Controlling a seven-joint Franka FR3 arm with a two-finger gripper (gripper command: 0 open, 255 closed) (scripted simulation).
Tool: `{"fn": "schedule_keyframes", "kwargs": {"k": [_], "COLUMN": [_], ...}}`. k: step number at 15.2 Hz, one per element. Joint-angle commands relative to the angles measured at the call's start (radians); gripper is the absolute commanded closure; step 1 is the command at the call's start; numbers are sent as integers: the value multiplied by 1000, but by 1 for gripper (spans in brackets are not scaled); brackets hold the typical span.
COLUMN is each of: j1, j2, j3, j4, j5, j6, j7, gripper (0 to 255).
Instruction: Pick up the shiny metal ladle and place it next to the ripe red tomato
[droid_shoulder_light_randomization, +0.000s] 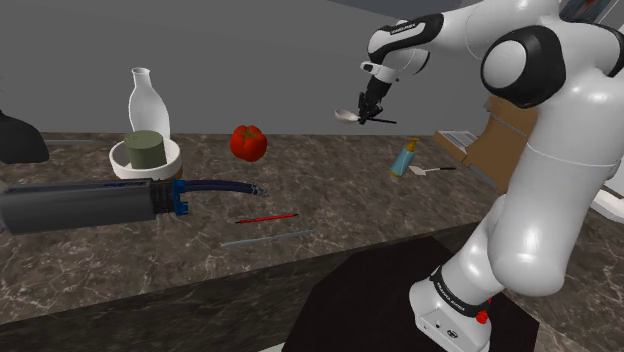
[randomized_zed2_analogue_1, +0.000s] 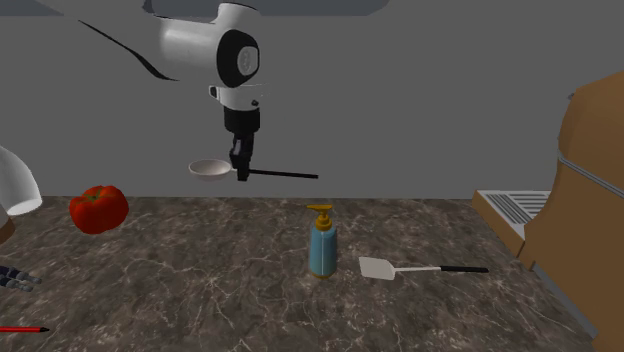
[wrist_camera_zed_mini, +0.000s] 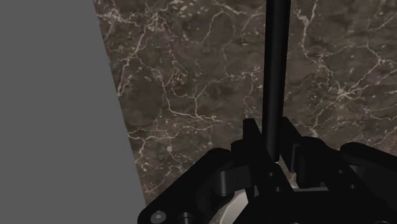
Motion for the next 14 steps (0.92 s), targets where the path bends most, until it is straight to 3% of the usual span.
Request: {"fn": "schedule_keyframes", "kwargs": {"k": [1, 14], "j1": [44, 258], "j2": [-29, -83], "j3": [6, 96], "j4": [-28, -79], "j5": [-20, -76], "j6": [15, 73], "j7": [54, 370], "gripper": [255, 255]}}
